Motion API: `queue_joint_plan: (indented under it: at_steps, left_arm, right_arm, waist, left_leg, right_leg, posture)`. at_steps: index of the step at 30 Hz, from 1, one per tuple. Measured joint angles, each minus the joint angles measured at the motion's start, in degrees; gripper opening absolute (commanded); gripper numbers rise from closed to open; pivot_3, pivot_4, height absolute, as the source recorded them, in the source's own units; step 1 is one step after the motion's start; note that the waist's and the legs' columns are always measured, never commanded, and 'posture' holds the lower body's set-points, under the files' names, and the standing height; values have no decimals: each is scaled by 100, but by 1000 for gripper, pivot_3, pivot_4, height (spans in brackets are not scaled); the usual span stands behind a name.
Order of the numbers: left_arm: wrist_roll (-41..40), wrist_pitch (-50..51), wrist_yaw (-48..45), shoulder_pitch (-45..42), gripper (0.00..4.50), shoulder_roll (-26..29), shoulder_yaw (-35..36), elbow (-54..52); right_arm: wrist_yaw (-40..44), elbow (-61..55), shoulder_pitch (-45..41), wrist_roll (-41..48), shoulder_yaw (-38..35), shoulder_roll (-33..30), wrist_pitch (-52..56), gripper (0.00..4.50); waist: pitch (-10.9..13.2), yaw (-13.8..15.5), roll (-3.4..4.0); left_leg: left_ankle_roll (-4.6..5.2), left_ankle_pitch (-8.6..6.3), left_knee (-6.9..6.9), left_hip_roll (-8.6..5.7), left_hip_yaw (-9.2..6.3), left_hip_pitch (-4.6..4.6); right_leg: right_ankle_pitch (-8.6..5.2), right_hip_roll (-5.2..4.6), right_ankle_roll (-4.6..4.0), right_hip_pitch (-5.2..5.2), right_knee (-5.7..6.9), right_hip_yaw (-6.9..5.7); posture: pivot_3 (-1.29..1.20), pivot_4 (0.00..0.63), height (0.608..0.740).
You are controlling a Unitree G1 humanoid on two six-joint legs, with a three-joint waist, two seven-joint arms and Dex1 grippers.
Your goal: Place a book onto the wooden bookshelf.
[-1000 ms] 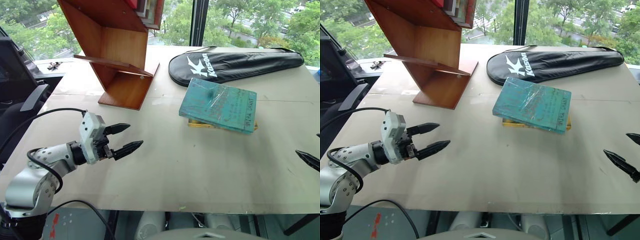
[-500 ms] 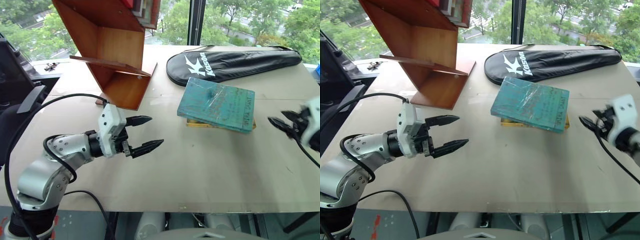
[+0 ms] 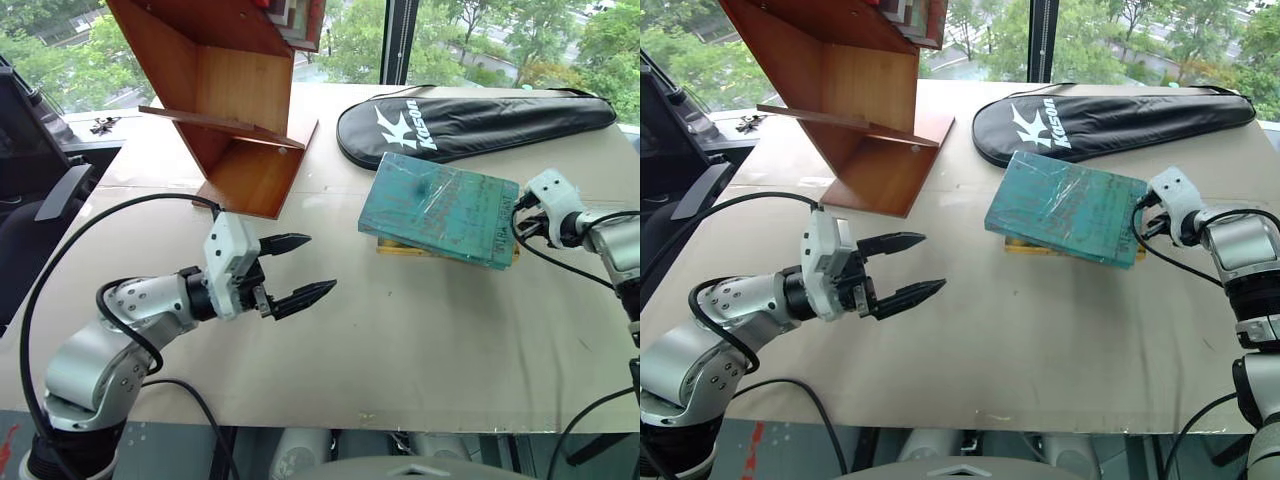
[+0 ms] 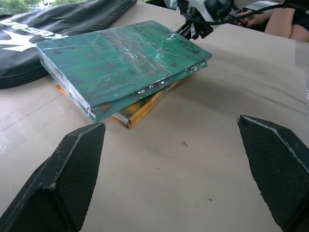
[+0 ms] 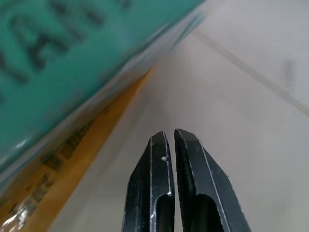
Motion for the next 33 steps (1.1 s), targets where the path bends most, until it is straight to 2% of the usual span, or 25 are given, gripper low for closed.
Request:
queue_joint_plan:
  at_steps: [3,7,14,20,24,27,28,30,32,33]
  left_arm:
    - [-28,-20,-5,78,4500,0,29,-4]
    - [-51,-51,-4,150,4500,-4,61,4]
    - [-41,-165,-39,321,4500,-4,106,77]
    - [14,-301,-100,426,4500,-3,126,236]
    - [50,-362,-162,434,4500,0,126,249]
    - [75,-413,-181,475,4500,1,147,339]
    - [80,-436,-185,513,4500,1,152,348]
    - [98,-470,-192,544,4500,0,151,355]
    - [138,-528,-187,546,4500,-16,131,378]
    - [143,-531,-185,529,4500,-21,118,389]
  right_arm:
    - [801,-457,213,277,-34,-248,259,42]
    - [1254,-1594,994,843,-356,-319,621,42]
    - [999,-3426,2062,1574,-1157,-172,1321,42]
    - [671,-4832,2690,2381,-1467,441,1898,42]
    - [552,-5496,2792,2899,-1680,560,2119,42]
    - [661,-5925,2834,3642,-2244,261,2540,42]
    - [712,-5978,2591,4048,-2587,98,2734,42]
    - [629,-5869,2150,4212,-2771,9,2802,42]
    - [208,-5279,1261,3853,-2573,-142,2680,42]
    - [129,-5150,1140,3769,-2521,-158,2650,42]
  waist:
    - [0,-2,0]
    - [0,3,0]
    - [-1,-5,0]
    - [-1,-8,-1]
    - [-2,13,-1]
    - [-1,18,-1]
    - [-1,4,-2]
    - [-2,-46,-4]
    - [-3,-100,-5]
    - [-3,-104,-5]
  left_leg:
    - [1,0,0,1,-2,2]
    - [2,-1,0,2,-8,2]
    - [1,-1,3,2,-9,7]
    - [2,-1,3,2,-9,7]
    - [2,-1,4,2,-10,7]
    - [3,-2,5,1,-12,6]
    - [6,-4,6,1,-11,8]
    - [20,-12,5,1,-10,19]
    - [18,-11,5,1,-11,26]
    - [17,-10,5,1,-10,26]
  right_leg:
    - [0,0,0,1,3,0]
    - [0,-1,0,1,6,-3]
    - [1,-2,0,1,12,-2]
    - [1,-1,1,2,12,-1]
    - [1,-1,1,3,10,-5]
    - [1,-4,1,6,7,-8]
    - [1,-4,1,7,8,-6]
    - [1,-1,0,10,12,-2]
    - [2,0,-2,12,17,-5]
    - [3,0,-3,12,18,-4]
  posture:
    - [0,150,740]
    - [0,150,740]
    - [0,150,740]
    - [0,150,740]
    - [0,150,740]
    - [0,150,740]
    - [0,150,740]
    - [0,150,740]
    - [0,150,740]
    - [0,150,740]
